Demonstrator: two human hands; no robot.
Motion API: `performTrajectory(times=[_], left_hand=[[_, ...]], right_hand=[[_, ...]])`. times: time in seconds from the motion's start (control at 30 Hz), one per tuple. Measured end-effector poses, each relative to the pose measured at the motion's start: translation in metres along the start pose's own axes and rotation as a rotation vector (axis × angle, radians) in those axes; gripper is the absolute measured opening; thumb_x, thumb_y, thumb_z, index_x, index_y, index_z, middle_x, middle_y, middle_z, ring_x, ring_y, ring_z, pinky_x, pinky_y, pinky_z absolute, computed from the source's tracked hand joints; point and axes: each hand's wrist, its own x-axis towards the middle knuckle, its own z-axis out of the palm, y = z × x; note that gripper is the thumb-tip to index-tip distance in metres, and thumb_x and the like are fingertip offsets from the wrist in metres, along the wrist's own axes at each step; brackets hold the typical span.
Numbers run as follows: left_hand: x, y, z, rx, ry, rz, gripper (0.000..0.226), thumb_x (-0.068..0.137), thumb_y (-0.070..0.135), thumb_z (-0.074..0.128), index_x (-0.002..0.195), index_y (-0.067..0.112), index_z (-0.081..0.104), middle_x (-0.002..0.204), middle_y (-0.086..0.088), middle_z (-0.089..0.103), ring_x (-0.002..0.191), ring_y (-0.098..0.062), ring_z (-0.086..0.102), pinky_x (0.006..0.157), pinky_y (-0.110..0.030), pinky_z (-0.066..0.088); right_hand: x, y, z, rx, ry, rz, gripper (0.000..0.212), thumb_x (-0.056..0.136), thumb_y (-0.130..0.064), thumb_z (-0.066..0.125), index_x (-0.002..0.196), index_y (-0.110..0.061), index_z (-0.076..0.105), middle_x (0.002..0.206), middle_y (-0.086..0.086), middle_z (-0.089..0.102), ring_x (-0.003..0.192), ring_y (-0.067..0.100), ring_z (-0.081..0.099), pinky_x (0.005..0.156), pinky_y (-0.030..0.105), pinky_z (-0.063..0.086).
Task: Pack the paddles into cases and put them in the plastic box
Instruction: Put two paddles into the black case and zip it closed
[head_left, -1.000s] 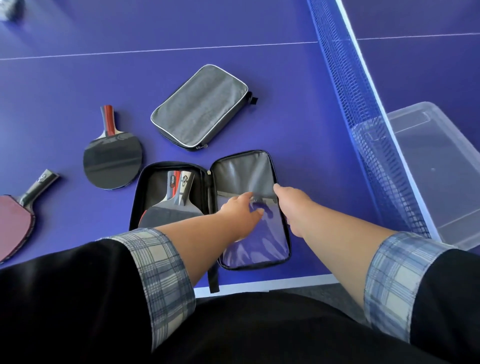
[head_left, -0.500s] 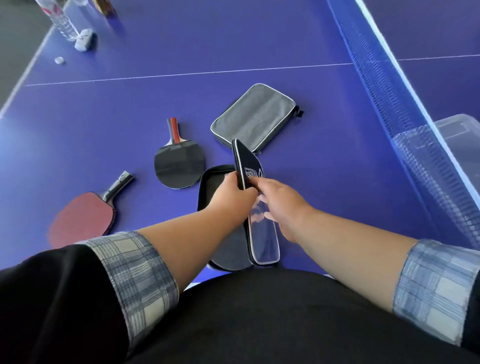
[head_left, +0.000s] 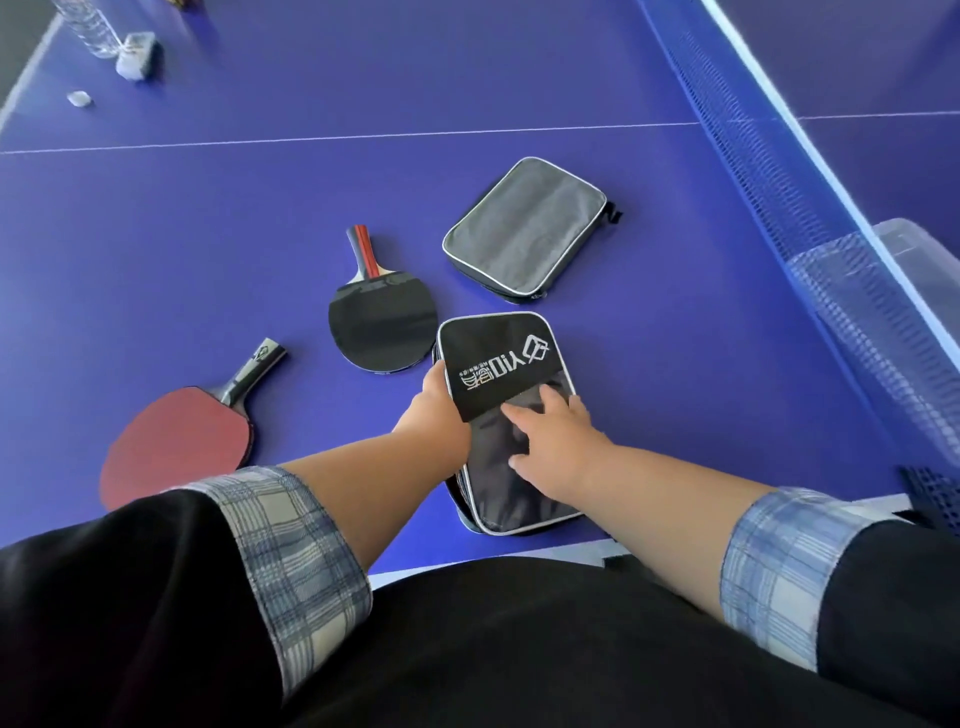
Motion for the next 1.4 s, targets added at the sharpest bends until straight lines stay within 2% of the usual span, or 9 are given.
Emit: performTrajectory(times=[0.27, 0.33, 0.47, 0.57, 0.77, 0.97, 1.1, 1.2, 1.4], left_hand=[[0.005, -0.014, -0.001, 0.331, -0.054, -0.048, 0.072, 0.087, 0.015, 0.053, 0.150, 0.034, 0.023, 0.135, -0.008, 0.037, 0.107, -0.032, 0.051, 0.087, -0.042, 0.051], [0.003, -0.007, 0.003, 0.496, 0.039, 0.007, 0.072, 0.082, 0.012, 0.055, 0.146, 0.033, 0.029, 0.144, -0.004, 0.029, 0.122, -0.031, 0.039, 0.088, -0.040, 0.046], [0.009, 0.019, 0.020, 0.587, 0.118, 0.278, 0.070, 0.087, 0.019, 0.051, 0.151, 0.030, 0.022, 0.157, -0.001, 0.018, 0.139, -0.027, 0.021, 0.110, -0.041, 0.025], [0.018, 0.039, 0.042, 0.594, 0.109, 0.366, 0.065, 0.093, 0.033, 0.047, 0.152, 0.028, 0.020, 0.159, -0.002, 0.016, 0.144, -0.025, 0.013, 0.116, -0.041, 0.012], [0.048, 0.049, 0.091, 0.641, 0.176, 0.320, 0.069, 0.096, 0.049, 0.035, 0.155, 0.025, 0.010, 0.164, -0.002, 0.002, 0.149, -0.025, -0.004, 0.118, -0.047, -0.004], [0.052, 0.025, 0.111, 0.717, 0.283, 0.251, 0.073, 0.091, 0.057, 0.031, 0.155, 0.024, 0.016, 0.163, -0.004, 0.007, 0.149, -0.024, 0.000, 0.119, -0.044, -0.003], [0.051, 0.025, 0.113, 0.726, 0.317, 0.268, 0.072, 0.089, 0.054, 0.039, 0.152, 0.021, 0.027, 0.161, -0.007, 0.019, 0.148, -0.028, 0.012, 0.119, -0.046, 0.005], [0.050, 0.024, 0.111, 0.712, 0.324, 0.295, 0.072, 0.089, 0.052, 0.043, 0.151, 0.019, 0.030, 0.160, -0.009, 0.022, 0.146, -0.031, 0.018, 0.118, -0.052, 0.015], [0.050, 0.021, 0.111, 0.701, 0.327, 0.337, 0.070, 0.089, 0.049, 0.043, 0.151, 0.018, 0.032, 0.160, -0.011, 0.022, 0.147, -0.032, 0.019, 0.117, -0.054, 0.017]], right_hand=[[-0.003, 0.018, 0.011, -0.031, -0.029, 0.035, 0.083, 0.092, -0.040, 0.063, 0.156, -0.048, 0.010, 0.167, -0.002, -0.012, 0.152, 0.037, -0.008, 0.110, 0.050, 0.037], [-0.001, 0.023, 0.005, 0.005, 0.008, 0.036, 0.086, 0.090, -0.041, 0.065, 0.156, -0.045, 0.010, 0.167, -0.001, -0.007, 0.151, 0.036, 0.007, 0.107, 0.048, 0.041], [0.007, 0.041, -0.015, 0.229, 0.127, 0.102, 0.089, 0.092, -0.043, 0.061, 0.158, -0.034, 0.003, 0.165, 0.003, 0.010, 0.134, 0.031, 0.046, 0.100, 0.044, 0.046], [0.019, 0.061, -0.037, 0.295, 0.166, 0.101, 0.078, 0.096, -0.039, 0.056, 0.159, -0.029, 0.010, 0.162, 0.003, 0.022, 0.131, 0.027, 0.049, 0.099, 0.041, 0.046], [0.074, 0.097, -0.076, 0.332, 0.171, 0.011, 0.050, 0.100, -0.031, 0.049, 0.149, -0.029, 0.039, 0.147, -0.003, 0.049, 0.124, 0.020, 0.054, 0.095, 0.037, 0.046], [0.129, 0.098, -0.086, 0.199, 0.075, -0.217, 0.031, 0.096, -0.026, 0.054, 0.126, -0.026, 0.061, 0.124, -0.002, 0.063, 0.109, 0.024, 0.062, 0.088, 0.038, 0.052], [0.149, 0.095, -0.089, 0.087, 0.046, -0.269, 0.025, 0.095, -0.030, 0.053, 0.115, -0.024, 0.067, 0.116, 0.003, 0.057, 0.097, 0.027, 0.061, 0.083, 0.041, 0.054], [0.156, 0.097, -0.089, 0.034, 0.060, -0.298, 0.025, 0.099, -0.033, 0.049, 0.110, -0.021, 0.068, 0.112, 0.005, 0.057, 0.099, 0.030, 0.059, 0.081, 0.043, 0.052], [0.174, 0.094, -0.112, -0.185, 0.109, -0.354, 0.020, 0.102, -0.034, 0.038, 0.095, -0.022, 0.051, 0.087, -0.002, 0.058, 0.080, 0.027, 0.055, 0.058, 0.038, 0.040]])
